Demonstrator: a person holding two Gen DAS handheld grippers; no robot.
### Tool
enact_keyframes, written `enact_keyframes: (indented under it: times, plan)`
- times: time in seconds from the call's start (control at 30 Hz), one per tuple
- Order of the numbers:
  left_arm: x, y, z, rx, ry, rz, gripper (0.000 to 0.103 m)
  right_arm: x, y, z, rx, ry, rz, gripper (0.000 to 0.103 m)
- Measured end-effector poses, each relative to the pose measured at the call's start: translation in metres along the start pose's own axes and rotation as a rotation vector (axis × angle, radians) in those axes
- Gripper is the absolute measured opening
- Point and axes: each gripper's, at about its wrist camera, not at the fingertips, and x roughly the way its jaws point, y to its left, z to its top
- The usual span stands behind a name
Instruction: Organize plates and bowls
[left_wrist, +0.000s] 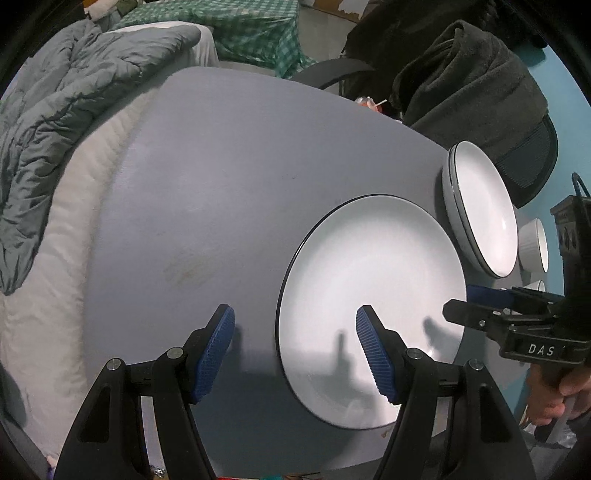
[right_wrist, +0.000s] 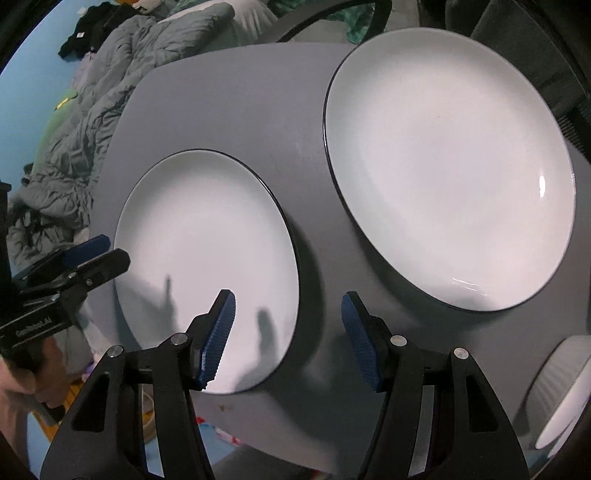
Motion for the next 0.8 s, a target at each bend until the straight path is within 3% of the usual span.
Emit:
enact_keyframes:
  times: [0.07,0.13,0.27,0.33,0.47,0.8]
  plan:
    - [0.005,0.0,0.002,-0.007,0.011,-0.011,0.07,0.002,-0.001,0.0,0.009,-0.005,0.013,0.061]
    - [0.008,0.0,0.003,-0.011,0.016,-0.028,0.067,0.004,-0.001,-0.001,0.012,-0.005,0.025,0.046]
    - [0.016,-0.001,0.003,-0.012,0.045,-0.037,0.039,0.009,-0.001,-0.001,-0.007,0.011,0.024,0.03]
    - [0.021,0.0,0.002,-0.017,0.062,-0.029,0.031,0.01,-0.003,-0.002,-0.006,0.013,0.012,0.021]
    - [0.022,0.007,-0.001,-0.043,0.06,-0.011,0.016,0.011,-0.011,0.0,0.011,0.027,0.041,0.016]
    - [0.025,0.003,-0.019,-0.059,0.097,-0.023,0.013,0.008,-0.015,-0.007,-0.04,0.068,0.057,0.014]
